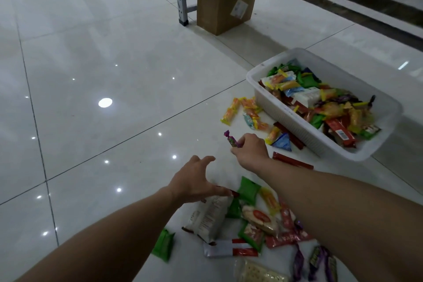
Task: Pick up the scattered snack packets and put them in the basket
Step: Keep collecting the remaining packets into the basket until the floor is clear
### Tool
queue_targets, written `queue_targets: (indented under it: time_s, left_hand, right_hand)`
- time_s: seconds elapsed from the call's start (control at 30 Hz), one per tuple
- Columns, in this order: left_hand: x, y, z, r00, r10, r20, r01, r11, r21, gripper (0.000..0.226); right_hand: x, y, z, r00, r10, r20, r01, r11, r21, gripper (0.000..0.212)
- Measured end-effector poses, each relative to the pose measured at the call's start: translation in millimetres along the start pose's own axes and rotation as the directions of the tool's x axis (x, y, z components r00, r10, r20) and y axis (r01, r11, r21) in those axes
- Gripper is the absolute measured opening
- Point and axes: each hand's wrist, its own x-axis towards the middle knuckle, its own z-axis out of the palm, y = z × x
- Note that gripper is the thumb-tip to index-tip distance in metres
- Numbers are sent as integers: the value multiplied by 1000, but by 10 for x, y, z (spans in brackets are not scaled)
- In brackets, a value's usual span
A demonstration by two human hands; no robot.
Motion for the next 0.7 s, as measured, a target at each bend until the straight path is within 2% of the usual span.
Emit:
queue_targets:
  time_s: [0.1, 0.27, 0.4, 0.53, 0.7]
  left_hand:
    - [-69, 54, 173, 996, -54, 78, 49, 997, 63, 121]
    - [-97, 101, 327, 991, -76, 109, 64, 992, 110, 106]
    - [-26, 174, 178, 996, -84, -18, 84, 996, 22, 83]
    - [128, 347, -106, 962, -190, -194, 159, 974, -162, 69]
    - [411, 847, -403, 919, -216, -329, 93, 931, -353, 56]
  right_hand:
    - [-45, 44, -75, 1000, 9, 1, -9, 998, 70, 18]
    - [-70, 80, -272, 999, -30, -11, 31, 991, 132, 16]
    - [-72, 92, -466, 996, -84, -23, 87, 983, 160, 15]
    - [2, 44, -723, 986, -157, -62, 165, 972, 165, 15]
    - [120, 86, -1191, 967, -152, -202, 197, 954, 225, 15]
